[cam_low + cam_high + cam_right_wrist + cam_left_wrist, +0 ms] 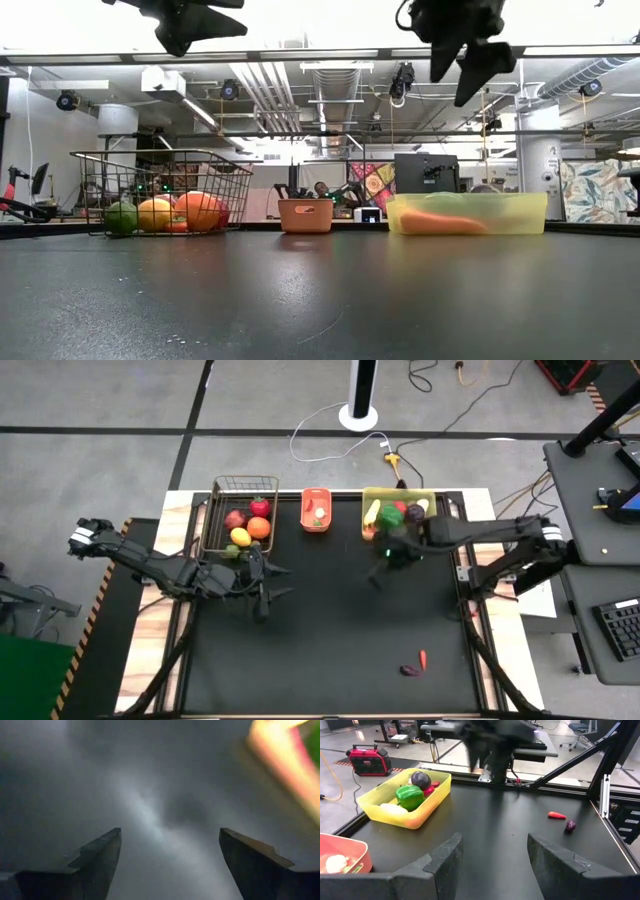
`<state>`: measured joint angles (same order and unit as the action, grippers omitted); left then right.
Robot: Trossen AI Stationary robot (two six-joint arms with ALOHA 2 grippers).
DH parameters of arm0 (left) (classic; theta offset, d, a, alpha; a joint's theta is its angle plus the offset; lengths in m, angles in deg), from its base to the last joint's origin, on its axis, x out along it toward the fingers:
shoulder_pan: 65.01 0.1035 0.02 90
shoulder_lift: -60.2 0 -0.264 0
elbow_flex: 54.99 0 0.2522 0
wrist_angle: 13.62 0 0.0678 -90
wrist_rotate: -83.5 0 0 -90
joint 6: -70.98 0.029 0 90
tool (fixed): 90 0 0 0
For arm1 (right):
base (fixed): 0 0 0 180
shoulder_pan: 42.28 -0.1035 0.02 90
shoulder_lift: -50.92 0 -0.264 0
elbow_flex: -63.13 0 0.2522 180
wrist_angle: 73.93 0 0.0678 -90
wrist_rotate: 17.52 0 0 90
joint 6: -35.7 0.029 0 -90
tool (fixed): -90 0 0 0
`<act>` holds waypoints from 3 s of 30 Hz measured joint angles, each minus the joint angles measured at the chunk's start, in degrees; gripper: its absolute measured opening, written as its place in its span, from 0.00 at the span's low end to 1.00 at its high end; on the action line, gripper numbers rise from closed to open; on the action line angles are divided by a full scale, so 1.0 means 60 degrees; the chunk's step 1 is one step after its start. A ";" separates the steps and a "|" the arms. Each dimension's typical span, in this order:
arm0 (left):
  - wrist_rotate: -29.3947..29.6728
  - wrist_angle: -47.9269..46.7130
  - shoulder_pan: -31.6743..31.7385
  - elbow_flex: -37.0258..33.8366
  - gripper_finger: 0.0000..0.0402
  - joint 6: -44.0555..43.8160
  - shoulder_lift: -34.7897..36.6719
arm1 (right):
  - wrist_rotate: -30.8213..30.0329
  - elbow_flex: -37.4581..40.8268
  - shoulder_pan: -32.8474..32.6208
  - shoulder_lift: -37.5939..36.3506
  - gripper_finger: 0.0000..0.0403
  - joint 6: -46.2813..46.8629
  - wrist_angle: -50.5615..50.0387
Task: Sort produce into baskets
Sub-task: Put the orange chili pepper into the orange bin
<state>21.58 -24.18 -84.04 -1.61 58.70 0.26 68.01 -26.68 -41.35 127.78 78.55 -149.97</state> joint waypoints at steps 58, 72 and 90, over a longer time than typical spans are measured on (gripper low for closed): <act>0.0003 0.0596 0.0153 0.0000 0.51 0.2595 0.0004 | 0.2181 0.4676 -0.7053 0.1457 0.61 1.0796 0.3825; 0.0003 0.0569 0.0149 0.0000 0.51 0.2164 0.0004 | 0.2214 0.4963 -0.7053 0.1594 0.33 1.0860 0.3905; 0.0003 0.0514 0.0142 0.0000 0.51 0.1675 0.0004 | 0.1721 0.4958 -0.6800 0.1432 0.12 1.0575 0.3962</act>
<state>21.60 -21.10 -83.19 -1.61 68.74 0.28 78.34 3.07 -82.15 136.37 142.00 -126.20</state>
